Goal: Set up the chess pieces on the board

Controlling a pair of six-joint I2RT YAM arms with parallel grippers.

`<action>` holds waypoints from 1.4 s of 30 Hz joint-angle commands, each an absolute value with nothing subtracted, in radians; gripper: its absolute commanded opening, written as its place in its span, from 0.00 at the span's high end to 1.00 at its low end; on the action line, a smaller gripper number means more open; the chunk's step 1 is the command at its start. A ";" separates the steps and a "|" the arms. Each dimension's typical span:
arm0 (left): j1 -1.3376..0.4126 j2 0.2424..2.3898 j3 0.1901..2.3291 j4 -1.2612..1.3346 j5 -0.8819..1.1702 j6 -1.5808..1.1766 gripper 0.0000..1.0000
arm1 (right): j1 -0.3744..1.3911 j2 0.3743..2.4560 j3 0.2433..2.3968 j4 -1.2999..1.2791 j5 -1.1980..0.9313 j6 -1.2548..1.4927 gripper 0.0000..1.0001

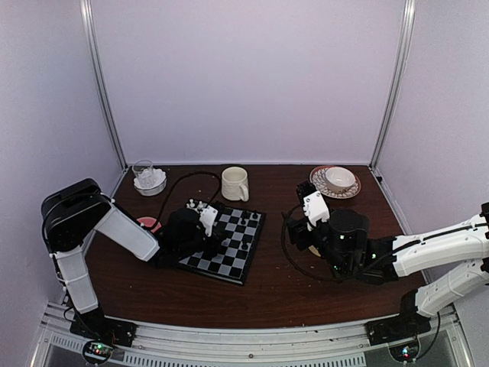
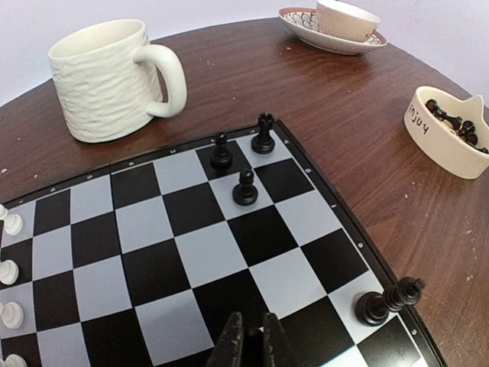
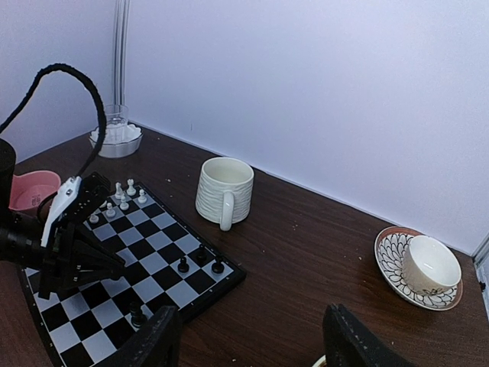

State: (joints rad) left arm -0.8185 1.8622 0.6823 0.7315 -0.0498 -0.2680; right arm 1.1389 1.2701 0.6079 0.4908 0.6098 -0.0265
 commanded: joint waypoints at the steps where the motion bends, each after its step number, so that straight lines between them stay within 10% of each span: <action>1: -0.824 1.875 0.677 0.755 -0.069 -0.283 0.86 | 1.135 1.272 0.602 0.494 0.608 -0.016 0.34; 13: -0.824 1.813 0.684 0.674 -0.074 -0.300 0.54 | 1.134 1.277 0.606 0.491 0.603 -0.017 0.34; 22: -0.822 1.660 0.870 0.102 -0.107 -0.339 0.51 | 1.134 1.279 0.609 0.485 0.590 -0.017 0.34; 42: -0.777 1.762 1.080 -0.168 0.000 -0.339 0.64 | 1.135 1.302 0.623 0.482 0.585 -0.020 0.34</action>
State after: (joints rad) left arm -0.7975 1.7149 1.0336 -0.1200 -0.0326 -0.3153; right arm 1.1381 1.2972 0.6083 0.4824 0.5903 -0.0269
